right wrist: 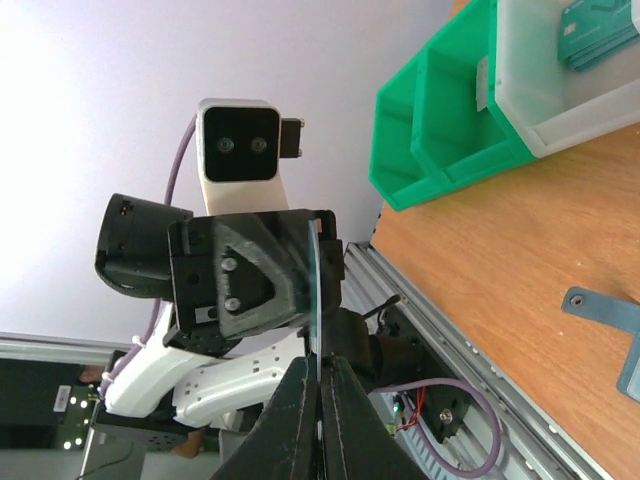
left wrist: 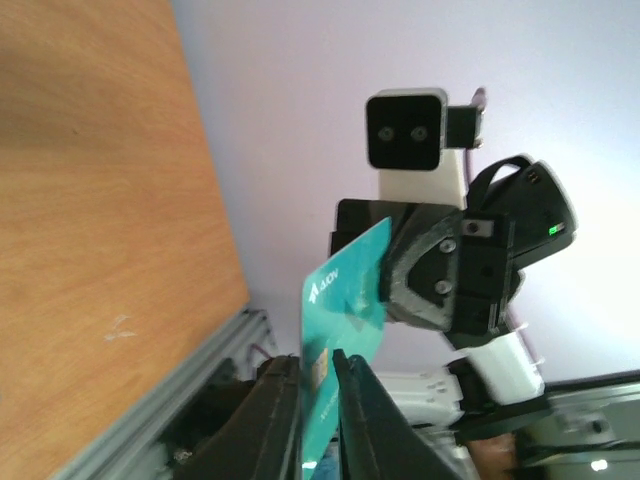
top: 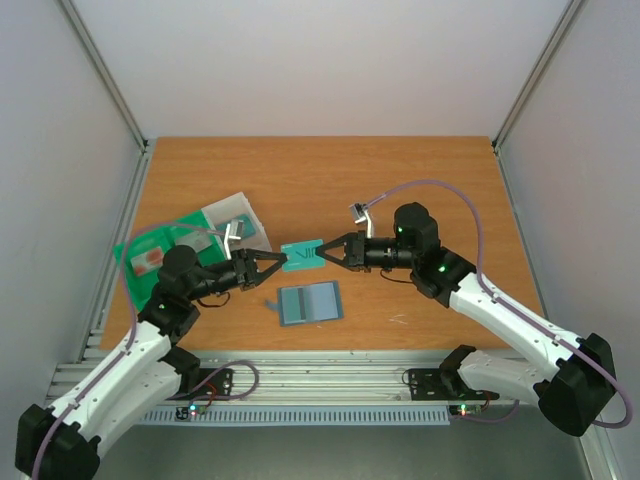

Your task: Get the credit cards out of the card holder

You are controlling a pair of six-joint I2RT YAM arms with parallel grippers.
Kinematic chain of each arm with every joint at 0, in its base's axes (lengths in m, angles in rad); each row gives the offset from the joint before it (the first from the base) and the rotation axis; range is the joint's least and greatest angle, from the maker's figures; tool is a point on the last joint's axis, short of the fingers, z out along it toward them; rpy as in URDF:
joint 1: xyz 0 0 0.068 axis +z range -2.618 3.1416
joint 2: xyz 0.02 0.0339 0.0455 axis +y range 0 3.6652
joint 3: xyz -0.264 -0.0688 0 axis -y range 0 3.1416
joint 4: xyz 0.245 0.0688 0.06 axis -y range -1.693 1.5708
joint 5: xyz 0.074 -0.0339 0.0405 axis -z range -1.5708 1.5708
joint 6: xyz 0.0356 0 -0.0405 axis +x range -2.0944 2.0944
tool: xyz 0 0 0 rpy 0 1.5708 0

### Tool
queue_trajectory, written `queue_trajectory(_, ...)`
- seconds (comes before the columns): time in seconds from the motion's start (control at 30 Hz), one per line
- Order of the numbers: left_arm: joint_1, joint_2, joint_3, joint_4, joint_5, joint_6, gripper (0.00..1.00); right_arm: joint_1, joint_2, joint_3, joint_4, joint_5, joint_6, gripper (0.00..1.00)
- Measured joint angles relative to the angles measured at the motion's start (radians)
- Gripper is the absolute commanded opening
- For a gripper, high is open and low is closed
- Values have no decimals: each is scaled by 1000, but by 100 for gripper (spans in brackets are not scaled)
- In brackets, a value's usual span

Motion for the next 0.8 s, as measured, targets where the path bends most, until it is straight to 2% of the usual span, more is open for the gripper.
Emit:
queue_trajectory(0.13,0,0,-9,38,3,-21,0,0,2,-15,21,0,21,1)
queue_trajectory(0.3,0,-4,-21,63,1,-30,0,-1,3,-17,12,11,18,13)
queue_trajectory(0.37,0,-13,-24,63,-1,-30,1,-1,3,-17,-5,17,14,22)
queue_trajectory(0.57,0,-31,-23,14,-16,2,0,-1,2,-14,-92,68,-24,64)
queue_trajectory(0.67,0,-47,-1,-92,-46,54,0,-1,-5,-1,-163,105,-63,90)
queue_trajectory(0.7,0,-53,18,-151,-64,79,1,-1,-8,5,-187,121,-73,96)
queue_trajectory(0.8,0,-57,89,-315,-127,153,0,-1,-28,39,-270,175,-127,99)
